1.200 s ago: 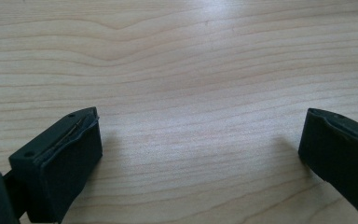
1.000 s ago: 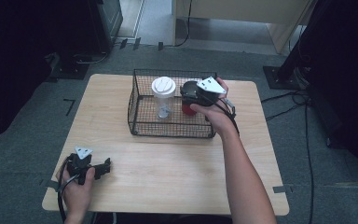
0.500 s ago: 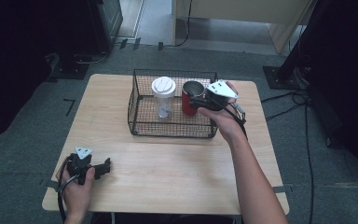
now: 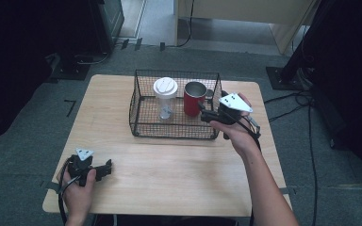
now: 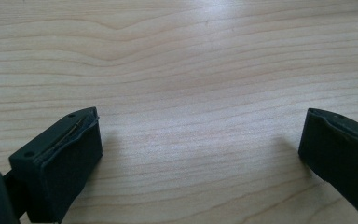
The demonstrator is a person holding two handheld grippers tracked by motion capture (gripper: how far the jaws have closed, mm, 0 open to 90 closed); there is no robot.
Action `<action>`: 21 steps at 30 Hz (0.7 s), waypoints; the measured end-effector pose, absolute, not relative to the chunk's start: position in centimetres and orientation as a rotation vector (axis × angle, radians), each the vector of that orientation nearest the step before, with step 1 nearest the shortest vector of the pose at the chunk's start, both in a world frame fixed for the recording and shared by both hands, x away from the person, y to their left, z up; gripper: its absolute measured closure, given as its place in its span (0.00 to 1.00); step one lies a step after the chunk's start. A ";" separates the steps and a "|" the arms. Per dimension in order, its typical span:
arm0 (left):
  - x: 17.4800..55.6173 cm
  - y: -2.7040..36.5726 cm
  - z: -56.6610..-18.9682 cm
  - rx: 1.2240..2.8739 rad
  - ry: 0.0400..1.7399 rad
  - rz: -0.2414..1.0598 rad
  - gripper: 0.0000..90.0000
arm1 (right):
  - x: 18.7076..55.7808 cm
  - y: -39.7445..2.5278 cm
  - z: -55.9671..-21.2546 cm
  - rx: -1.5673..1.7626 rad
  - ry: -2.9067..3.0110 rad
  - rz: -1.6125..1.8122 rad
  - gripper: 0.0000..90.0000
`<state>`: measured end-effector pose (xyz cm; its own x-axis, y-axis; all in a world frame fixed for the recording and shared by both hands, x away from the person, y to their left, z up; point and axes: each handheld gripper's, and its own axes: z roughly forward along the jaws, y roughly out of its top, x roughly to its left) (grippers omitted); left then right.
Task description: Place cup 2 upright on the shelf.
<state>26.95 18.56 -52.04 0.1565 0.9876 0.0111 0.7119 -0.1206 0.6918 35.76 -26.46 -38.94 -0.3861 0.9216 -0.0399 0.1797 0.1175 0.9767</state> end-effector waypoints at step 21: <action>26.9 18.6 -52.0 1.896 1.612 0.659 0.00 | 30.5 -31.3 -40.8 1.118 1.676 1.291 0.08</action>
